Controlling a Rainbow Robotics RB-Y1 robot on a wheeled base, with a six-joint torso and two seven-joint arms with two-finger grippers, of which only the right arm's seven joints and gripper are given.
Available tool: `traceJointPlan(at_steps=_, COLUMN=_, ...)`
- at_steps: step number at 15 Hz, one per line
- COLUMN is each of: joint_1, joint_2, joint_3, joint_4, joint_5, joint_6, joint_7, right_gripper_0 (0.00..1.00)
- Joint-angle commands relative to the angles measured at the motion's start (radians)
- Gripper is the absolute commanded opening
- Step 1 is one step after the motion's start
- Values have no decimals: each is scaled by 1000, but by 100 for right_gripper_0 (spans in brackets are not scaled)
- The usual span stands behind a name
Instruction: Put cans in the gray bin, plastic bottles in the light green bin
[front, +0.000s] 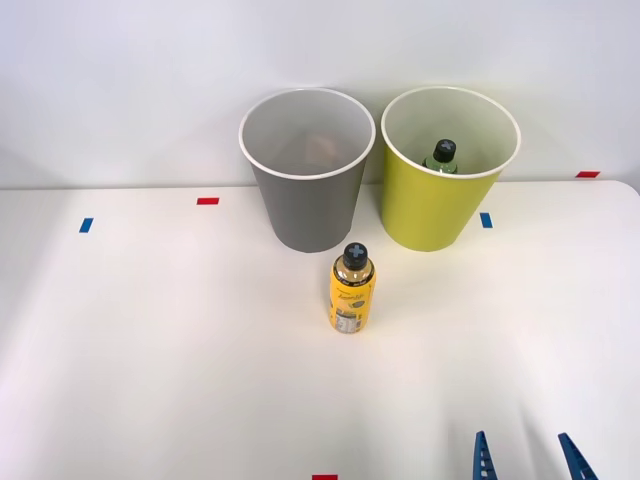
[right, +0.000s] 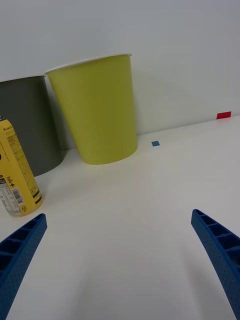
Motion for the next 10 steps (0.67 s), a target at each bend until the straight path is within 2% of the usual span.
traceJointPlan(at_steps=1, joint_1=0, joint_2=0, joint_3=0, joint_4=0, joint_5=0, joint_6=0, joint_7=0, right_gripper_0=100)
traceJointPlan(at_steps=10, joint_1=0, joint_2=0, joint_3=0, joint_4=0, joint_5=0, joint_6=0, joint_7=0, right_gripper_0=100)
